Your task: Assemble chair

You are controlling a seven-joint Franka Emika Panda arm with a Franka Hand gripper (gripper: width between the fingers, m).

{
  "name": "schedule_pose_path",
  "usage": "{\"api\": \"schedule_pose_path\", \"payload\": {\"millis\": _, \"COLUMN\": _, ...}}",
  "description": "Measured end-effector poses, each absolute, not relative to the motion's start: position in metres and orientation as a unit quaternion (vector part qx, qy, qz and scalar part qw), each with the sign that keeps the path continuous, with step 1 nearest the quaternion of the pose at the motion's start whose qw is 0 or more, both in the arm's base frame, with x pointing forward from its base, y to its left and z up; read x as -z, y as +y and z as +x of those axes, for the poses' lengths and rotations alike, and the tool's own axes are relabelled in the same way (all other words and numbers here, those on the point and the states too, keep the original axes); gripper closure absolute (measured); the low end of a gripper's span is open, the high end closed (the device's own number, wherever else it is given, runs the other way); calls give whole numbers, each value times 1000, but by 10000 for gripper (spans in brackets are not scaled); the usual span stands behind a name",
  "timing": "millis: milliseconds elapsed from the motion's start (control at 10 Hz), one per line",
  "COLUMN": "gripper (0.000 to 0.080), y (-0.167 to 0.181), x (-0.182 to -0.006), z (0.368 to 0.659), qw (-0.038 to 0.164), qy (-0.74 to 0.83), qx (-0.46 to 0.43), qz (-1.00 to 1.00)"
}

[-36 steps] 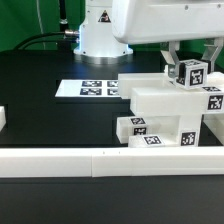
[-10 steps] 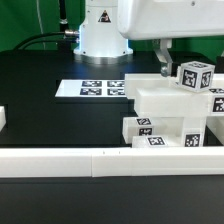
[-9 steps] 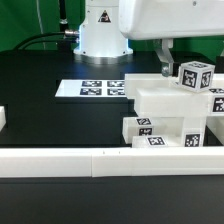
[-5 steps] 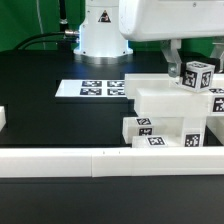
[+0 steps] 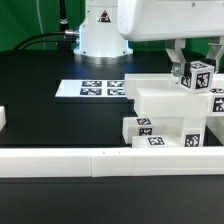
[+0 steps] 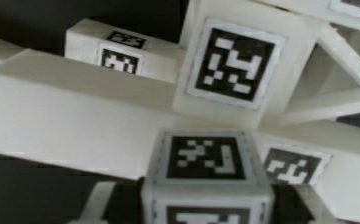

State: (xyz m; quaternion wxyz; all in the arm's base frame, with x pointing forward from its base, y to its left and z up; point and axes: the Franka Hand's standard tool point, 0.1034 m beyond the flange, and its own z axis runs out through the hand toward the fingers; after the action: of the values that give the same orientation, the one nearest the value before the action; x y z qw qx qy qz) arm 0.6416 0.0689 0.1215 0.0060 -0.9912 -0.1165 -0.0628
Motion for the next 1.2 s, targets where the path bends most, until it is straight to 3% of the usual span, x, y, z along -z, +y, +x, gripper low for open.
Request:
{"api": "schedule_pose_path", "payload": {"millis": 900, "gripper": 515, "y": 76, "x": -122, "z": 645, "qw": 49, "qy": 397, "qx": 82, "qz": -913}}
{"api": "schedule_pose_path", "payload": {"millis": 1000, "gripper": 431, "y": 77, "x": -121, "z": 645, "qw": 49, "qy": 398, "qx": 82, "qz": -912}}
{"api": "schedule_pose_path", "payload": {"millis": 1100, "gripper": 431, "y": 77, "x": -121, "z": 645, "qw": 49, "qy": 396, "qx": 82, "qz": -913}}
{"api": "schedule_pose_path", "payload": {"millis": 1200, "gripper": 295, "y": 76, "x": -121, "z": 645, "qw": 47, "qy": 376, "qx": 81, "qz": -922}}
